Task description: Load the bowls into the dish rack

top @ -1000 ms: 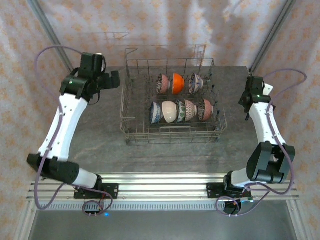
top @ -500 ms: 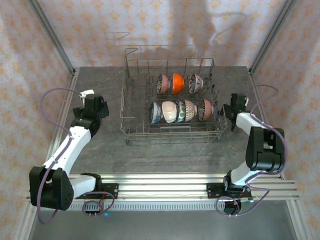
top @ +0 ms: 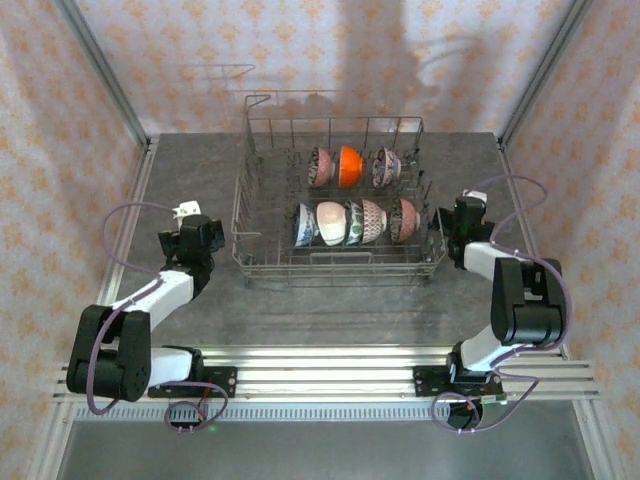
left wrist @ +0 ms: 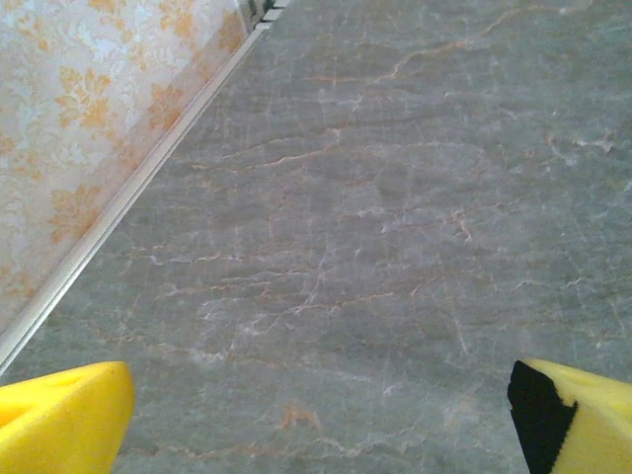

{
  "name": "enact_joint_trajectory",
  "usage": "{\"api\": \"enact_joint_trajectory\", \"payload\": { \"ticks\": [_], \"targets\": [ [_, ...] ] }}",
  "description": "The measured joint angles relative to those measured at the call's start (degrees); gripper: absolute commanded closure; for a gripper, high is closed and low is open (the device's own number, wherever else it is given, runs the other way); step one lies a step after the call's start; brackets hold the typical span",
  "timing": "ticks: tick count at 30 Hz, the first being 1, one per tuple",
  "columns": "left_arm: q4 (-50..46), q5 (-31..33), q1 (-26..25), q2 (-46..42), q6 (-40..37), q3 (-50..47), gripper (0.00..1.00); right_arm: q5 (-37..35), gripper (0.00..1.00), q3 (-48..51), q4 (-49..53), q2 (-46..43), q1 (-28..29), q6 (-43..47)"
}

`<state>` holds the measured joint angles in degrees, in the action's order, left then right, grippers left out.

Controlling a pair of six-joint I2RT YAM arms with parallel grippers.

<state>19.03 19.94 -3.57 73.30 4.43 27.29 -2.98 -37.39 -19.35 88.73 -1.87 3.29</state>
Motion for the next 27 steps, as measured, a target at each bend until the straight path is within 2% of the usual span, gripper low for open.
{"api": "enact_joint_trajectory", "payload": {
  "ticks": [4,9,14,17,27],
  "targets": [
    [8.31,-1.66,0.00,3.48,-0.28,-1.68,0.01,1.40,0.01,5.03,-7.58,-1.16,1.01,0.70],
    [16.24,-3.98,0.00,6.14,-2.14,-3.04,0.01,1.97,0.01,7.80,-10.86,-1.42,1.36,1.27],
    [27.12,-5.68,0.00,11.85,-3.63,-6.54,0.01,3.06,0.01,13.49,-21.90,-1.62,1.36,1.46],
    [29.09,-5.92,0.13,14.62,-4.09,-6.78,0.01,2.97,0.01,14.03,-23.28,-1.60,1.46,1.46],
    [32.65,-5.81,0.22,14.64,-4.11,-6.78,0.01,1.86,0.01,14.03,-23.21,-1.57,1.84,1.22]
  ]
}}
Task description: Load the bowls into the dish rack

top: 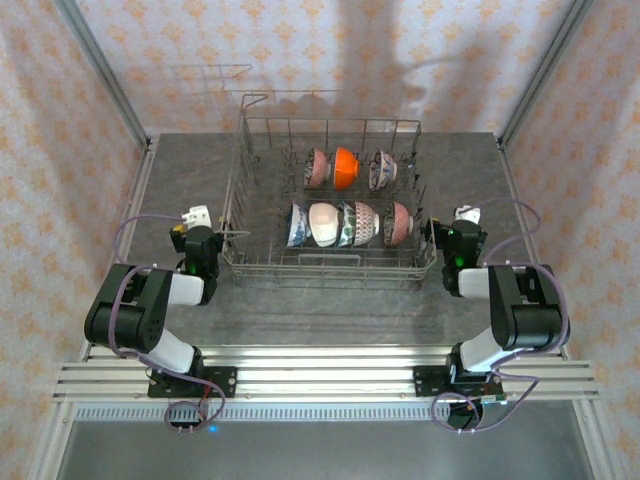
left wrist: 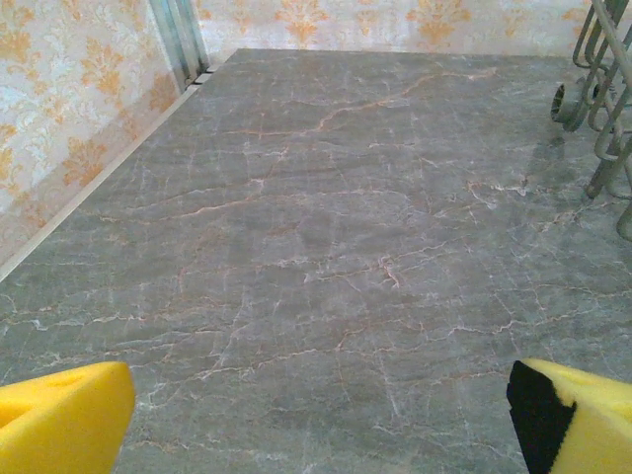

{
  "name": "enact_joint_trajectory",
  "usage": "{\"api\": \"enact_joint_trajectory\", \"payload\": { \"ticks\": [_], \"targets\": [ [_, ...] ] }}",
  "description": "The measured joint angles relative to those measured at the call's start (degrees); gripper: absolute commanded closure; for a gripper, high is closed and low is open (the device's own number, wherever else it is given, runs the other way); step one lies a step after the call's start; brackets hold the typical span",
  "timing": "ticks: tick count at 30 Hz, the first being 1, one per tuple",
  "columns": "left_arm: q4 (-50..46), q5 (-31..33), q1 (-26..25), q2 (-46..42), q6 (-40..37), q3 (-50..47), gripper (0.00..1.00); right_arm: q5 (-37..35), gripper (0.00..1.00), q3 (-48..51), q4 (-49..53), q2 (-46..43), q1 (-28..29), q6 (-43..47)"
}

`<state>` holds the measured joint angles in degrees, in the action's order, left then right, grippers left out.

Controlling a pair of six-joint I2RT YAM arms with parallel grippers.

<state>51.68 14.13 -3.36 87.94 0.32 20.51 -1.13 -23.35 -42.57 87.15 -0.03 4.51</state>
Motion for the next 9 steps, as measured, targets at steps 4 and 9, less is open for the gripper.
{"api": "enact_joint_trajectory", "payload": {
  "ticks": [4,9],
  "targets": [
    [0.46,-0.02,0.00,0.00,-0.04,0.00,0.01,0.00,0.01,0.00,0.02,0.07,0.00,0.00],
    [0.44,0.00,0.00,0.00,-0.22,0.00,0.01,0.02,0.01,-0.13,0.04,0.44,0.00,-0.15]
  ]
}}
